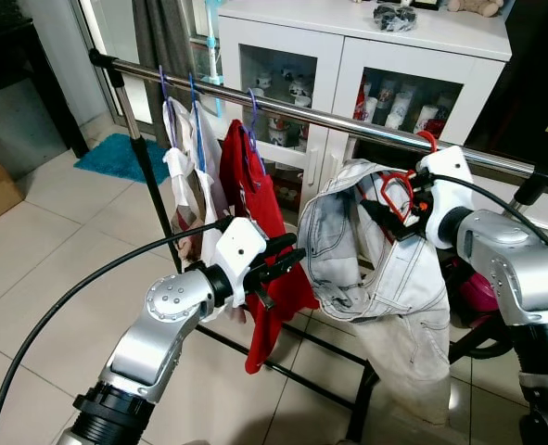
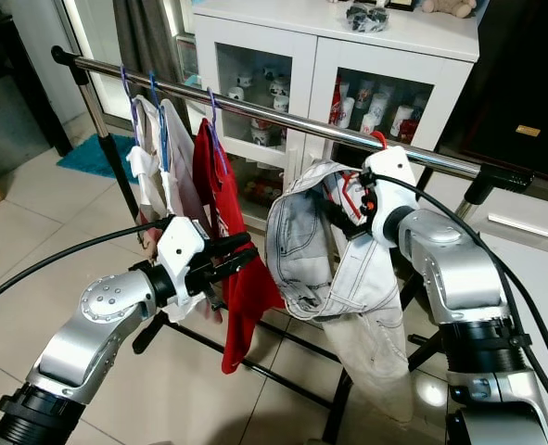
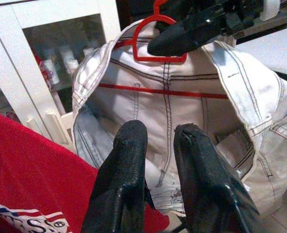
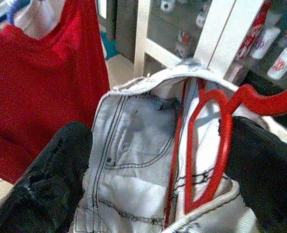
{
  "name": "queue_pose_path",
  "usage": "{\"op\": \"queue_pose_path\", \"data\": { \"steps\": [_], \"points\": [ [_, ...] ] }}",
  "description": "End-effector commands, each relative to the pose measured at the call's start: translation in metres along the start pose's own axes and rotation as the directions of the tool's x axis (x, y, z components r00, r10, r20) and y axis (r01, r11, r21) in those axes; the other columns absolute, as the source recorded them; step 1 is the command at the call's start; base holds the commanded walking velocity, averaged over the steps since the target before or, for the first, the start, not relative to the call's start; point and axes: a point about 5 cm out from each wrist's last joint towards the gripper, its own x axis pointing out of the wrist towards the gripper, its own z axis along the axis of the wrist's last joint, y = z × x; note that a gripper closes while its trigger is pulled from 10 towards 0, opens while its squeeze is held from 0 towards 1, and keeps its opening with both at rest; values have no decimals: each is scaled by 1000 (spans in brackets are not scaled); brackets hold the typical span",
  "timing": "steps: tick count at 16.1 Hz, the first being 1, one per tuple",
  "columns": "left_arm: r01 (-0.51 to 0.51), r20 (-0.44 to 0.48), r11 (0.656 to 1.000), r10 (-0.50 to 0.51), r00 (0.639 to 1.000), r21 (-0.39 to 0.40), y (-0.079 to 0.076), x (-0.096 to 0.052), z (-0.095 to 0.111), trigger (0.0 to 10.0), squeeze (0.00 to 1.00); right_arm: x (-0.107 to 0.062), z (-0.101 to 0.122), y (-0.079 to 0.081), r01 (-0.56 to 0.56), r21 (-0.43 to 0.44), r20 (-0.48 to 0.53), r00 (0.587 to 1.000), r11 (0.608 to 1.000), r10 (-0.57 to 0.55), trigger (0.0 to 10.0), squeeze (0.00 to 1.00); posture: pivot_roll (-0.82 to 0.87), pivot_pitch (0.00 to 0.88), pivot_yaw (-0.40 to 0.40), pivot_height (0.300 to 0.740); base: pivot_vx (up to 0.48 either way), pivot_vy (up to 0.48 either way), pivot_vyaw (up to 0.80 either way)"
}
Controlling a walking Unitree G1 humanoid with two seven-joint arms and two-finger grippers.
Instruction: Hang hanger
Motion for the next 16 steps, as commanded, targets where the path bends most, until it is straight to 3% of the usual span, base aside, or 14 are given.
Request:
{"op": "queue_pose_path", "data": {
  "steps": [1,6,9,10,11,12,16],
  "points": [
    [7,-7,1000,-7,1000,8,-1,1,-1,10000,0,4,4,1,-23,-6,-1,1000,1000,23,10000,0,-42,0,-29,740,0,0,0],
    [4,-6,1000,-4,1000,8,-1,1,-2,10000,0,4,5,-3,-94,8,-10,995,996,94,10000,0,-42,0,-36,740,0,0,0],
    [7,-6,1000,-7,1000,9,-2,1,-2,10000,0,5,0,-5,-139,-24,-54,989,990,138,8863,0,-46,0,-41,740,0,0,0],
    [7,-6,1000,-7,1000,9,-2,1,-3,10000,0,7,0,-7,-137,-25,-68,988,990,135,6275,0,-45,0,-46,740,0,0,0],
    [8,-7,1000,-8,1000,10,-3,1,-3,10000,0,9,0,-8,-139,-22,-82,987,990,137,4706,0,-45,0,-46,740,0,0,0],
    [8,-7,1000,-8,1000,10,-3,1,-3,10000,0,9,0,-8,-141,-20,-90,986,990,138,4510,0,-45,0,-46,740,0,0,0],
    [8,-8,1000,-8,1000,11,-4,1,-4,10000,0,12,-3,-11,-143,-10,-139,980,990,140,392,0,-44,0,-60,740,0,0,0]
  ]
}}
